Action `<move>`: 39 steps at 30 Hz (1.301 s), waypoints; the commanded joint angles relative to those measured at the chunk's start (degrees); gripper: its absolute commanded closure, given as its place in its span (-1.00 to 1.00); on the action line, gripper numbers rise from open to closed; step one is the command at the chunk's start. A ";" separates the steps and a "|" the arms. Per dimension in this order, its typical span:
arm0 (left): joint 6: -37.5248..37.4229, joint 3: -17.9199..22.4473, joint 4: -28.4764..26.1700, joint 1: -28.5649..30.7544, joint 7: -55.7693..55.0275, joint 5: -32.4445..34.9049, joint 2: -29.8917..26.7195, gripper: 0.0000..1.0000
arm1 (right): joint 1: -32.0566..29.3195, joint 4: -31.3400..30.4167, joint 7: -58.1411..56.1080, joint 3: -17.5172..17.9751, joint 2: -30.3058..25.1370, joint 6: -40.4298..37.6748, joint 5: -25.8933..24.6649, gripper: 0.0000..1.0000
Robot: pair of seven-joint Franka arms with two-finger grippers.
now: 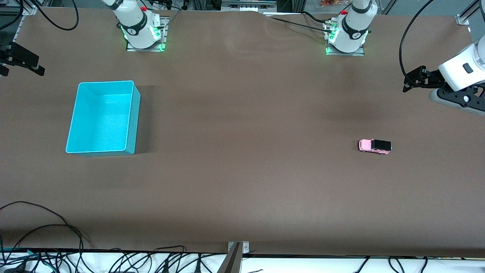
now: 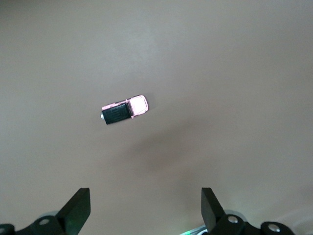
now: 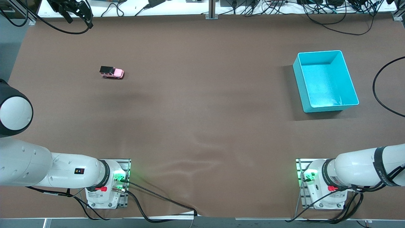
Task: Wind and store pink jeep toy
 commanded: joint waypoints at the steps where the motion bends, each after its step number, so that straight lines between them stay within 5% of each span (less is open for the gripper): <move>1: -0.36 0.35 3.23 0.55 10.73 2.42 3.86 -1.00 | 0.25 0.79 -0.26 -0.02 0.11 -0.80 -0.87 -1.00; 16: 10.53 0.17 -0.19 4.33 39.37 4.62 8.69 -1.00 | 0.25 0.79 -0.26 -0.02 0.11 -0.89 -0.87 -1.00; 39: 39.18 0.08 -23.04 6.00 67.51 4.71 8.78 -1.00 | 0.25 0.79 -0.26 -0.11 0.02 -1.33 -0.96 -1.00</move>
